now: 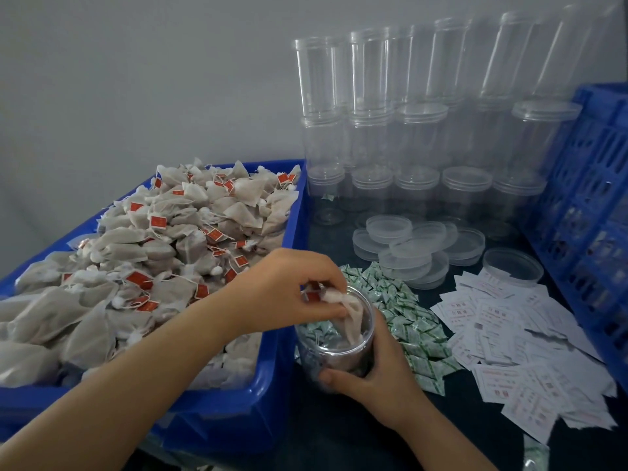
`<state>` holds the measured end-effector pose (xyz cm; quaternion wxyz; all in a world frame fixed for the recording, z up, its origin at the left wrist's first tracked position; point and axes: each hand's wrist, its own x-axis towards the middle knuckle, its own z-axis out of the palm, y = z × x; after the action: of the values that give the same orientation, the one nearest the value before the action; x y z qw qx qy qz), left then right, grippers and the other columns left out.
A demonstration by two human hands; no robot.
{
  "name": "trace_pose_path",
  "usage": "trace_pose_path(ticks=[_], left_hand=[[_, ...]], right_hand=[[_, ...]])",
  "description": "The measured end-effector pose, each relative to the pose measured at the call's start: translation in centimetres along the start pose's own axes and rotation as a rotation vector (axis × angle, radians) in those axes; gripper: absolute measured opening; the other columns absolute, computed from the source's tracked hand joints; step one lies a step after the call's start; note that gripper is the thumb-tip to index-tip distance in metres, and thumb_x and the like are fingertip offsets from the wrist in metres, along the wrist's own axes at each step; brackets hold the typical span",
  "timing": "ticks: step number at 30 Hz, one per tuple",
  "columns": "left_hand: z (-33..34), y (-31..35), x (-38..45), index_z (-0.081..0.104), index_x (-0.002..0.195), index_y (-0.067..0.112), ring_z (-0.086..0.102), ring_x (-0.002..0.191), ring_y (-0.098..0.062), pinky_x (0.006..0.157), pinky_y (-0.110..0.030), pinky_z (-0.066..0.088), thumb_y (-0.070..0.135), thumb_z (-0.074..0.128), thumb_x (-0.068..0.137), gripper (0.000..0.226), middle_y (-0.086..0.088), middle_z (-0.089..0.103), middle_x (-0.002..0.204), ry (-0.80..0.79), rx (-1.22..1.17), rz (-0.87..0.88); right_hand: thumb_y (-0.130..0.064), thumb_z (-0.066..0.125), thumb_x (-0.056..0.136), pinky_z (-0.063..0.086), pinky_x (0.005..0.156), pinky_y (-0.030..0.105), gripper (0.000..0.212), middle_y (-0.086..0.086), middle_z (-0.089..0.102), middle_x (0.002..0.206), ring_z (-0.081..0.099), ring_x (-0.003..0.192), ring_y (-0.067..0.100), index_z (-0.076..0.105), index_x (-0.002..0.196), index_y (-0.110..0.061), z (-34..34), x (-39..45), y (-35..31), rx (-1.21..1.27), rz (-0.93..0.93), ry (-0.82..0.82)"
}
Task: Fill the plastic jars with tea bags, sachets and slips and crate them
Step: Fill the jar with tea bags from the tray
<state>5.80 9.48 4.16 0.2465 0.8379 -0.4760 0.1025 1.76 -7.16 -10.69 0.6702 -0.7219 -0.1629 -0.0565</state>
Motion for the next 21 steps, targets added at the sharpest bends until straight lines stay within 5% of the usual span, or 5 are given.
trace_pose_path(ticks=[5, 12, 17, 21], left_hand=[[0.75, 0.39, 0.05, 0.072, 0.086, 0.013, 0.06, 0.082, -0.017, 0.064, -0.038, 0.053, 0.038, 0.059, 0.084, 0.028, -0.001, 0.064, 0.091, -0.027, 0.255, 0.094], [0.87, 0.67, 0.08, 0.07, 0.093, 0.021, 0.049, 0.066, -0.001, 0.055, -0.012, 0.036, 0.039, 0.066, 0.081, 0.022, 0.01, 0.061, 0.081, -0.113, 0.266, 0.025], [0.87, 0.77, 0.14, 0.066, 0.09, 0.021, 0.053, 0.065, -0.004, 0.057, -0.027, 0.05, 0.037, 0.062, 0.085, 0.017, 0.014, 0.058, 0.075, -0.138, 0.287, 0.0], [0.77, 0.73, 0.26, 0.07, 0.081, 0.019, 0.057, 0.064, -0.009, 0.054, -0.026, 0.048, 0.049, 0.043, 0.088, 0.04, 0.007, 0.062, 0.072, -0.146, 0.314, 0.039]], right_hand=[[-0.039, 0.091, 0.061, 0.044, 0.098, 0.012, 0.097, -0.024, 0.053, 0.14, 0.052, 0.13, 0.0, 0.037, 0.141, -0.054, 0.01, 0.08, -0.15, 0.005, -0.026, -0.014], [-0.033, 0.09, 0.063, 0.044, 0.096, 0.01, 0.093, -0.025, 0.055, 0.138, 0.053, 0.128, -0.001, 0.04, 0.137, -0.059, 0.01, 0.01, -0.54, -0.008, -0.049, -0.006], [-0.035, 0.089, 0.06, 0.048, 0.089, 0.012, 0.087, -0.021, 0.062, 0.129, 0.061, 0.119, 0.002, 0.045, 0.131, -0.057, -0.09, -0.09, -0.71, -0.02, -0.021, -0.013], [-0.035, 0.089, 0.06, 0.047, 0.091, 0.012, 0.091, -0.022, 0.06, 0.131, 0.059, 0.121, 0.001, 0.044, 0.138, -0.045, -0.18, -0.08, -0.76, -0.018, -0.013, -0.016]])
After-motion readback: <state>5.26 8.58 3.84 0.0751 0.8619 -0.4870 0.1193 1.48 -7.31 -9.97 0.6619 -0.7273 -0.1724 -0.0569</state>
